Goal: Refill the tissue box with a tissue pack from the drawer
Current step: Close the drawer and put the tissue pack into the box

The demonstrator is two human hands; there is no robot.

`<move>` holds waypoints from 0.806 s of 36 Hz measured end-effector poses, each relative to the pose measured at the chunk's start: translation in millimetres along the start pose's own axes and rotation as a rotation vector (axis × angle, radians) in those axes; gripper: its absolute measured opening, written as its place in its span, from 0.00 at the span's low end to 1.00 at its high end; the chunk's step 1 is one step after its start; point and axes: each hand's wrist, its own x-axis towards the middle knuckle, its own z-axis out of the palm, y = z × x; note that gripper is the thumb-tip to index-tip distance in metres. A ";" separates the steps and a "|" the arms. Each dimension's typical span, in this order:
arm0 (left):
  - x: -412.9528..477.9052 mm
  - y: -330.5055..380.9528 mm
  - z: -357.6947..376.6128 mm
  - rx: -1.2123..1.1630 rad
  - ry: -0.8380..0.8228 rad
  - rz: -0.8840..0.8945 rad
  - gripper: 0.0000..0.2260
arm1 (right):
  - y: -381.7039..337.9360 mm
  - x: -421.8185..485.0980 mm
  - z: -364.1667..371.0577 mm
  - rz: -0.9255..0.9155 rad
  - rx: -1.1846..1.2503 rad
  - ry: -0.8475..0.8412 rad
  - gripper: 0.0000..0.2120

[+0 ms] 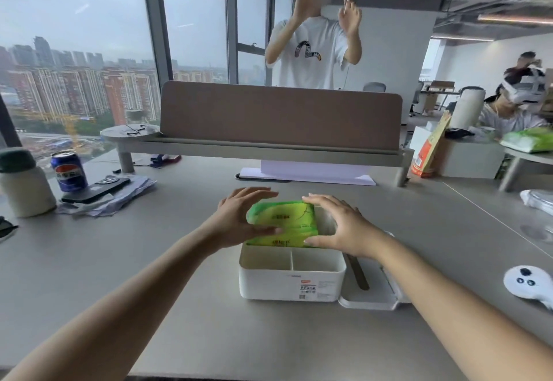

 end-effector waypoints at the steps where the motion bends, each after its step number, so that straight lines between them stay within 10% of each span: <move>1: 1.6 7.2 -0.6 0.002 0.024 0.030 0.40 | -0.8 -2.8 -4.6 -0.004 0.010 0.005 0.42; 9: 14.3 87.1 12.4 -0.011 0.170 0.236 0.26 | 7.2 -50.9 -48.8 0.034 0.120 0.096 0.36; 17: -5.3 158.4 99.8 -0.096 -0.028 0.362 0.24 | 62.8 -127.9 -52.7 0.140 0.060 0.145 0.20; 29: -26.4 154.8 177.1 -0.014 -0.156 0.114 0.20 | 101.9 -187.4 -16.9 0.106 -0.316 0.185 0.19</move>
